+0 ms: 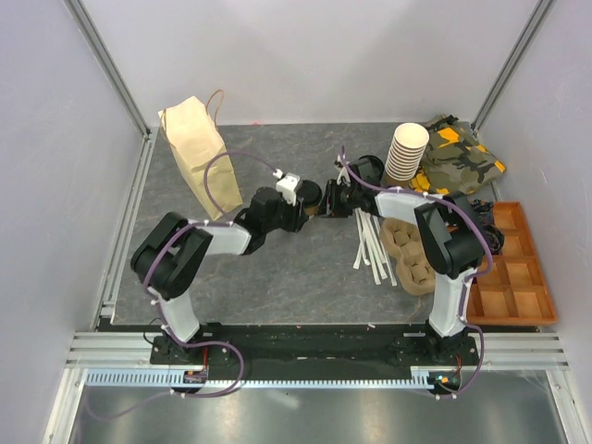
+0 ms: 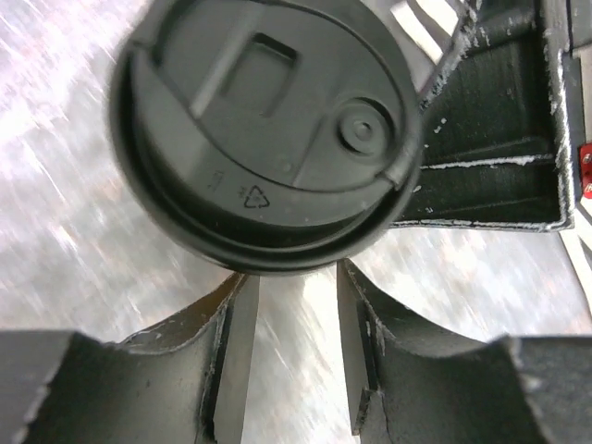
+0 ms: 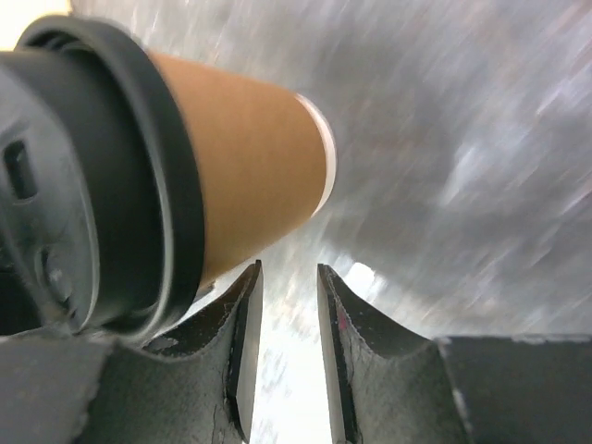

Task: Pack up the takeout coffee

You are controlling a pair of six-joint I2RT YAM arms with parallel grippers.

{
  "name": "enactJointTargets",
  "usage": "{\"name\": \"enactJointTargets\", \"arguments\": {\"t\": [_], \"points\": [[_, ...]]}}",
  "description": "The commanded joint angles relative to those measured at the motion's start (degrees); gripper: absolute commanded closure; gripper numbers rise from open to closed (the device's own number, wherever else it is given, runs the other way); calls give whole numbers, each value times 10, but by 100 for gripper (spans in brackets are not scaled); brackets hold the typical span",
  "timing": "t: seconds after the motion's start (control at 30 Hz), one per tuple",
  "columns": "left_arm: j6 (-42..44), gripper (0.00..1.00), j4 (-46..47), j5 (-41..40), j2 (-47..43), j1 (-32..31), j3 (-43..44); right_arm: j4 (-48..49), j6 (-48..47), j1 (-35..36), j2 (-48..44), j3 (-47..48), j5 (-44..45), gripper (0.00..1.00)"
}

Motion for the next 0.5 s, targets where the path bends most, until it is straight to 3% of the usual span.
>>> {"name": "enactJointTargets", "arguments": {"t": [0.0, 0.47], "points": [[-12, 54, 5, -5, 58, 21, 74, 44, 12, -15, 45, 59, 26, 62], [-97, 51, -126, 39, 136, 50, 228, 65, 45, -48, 142, 174, 36, 60]]}}
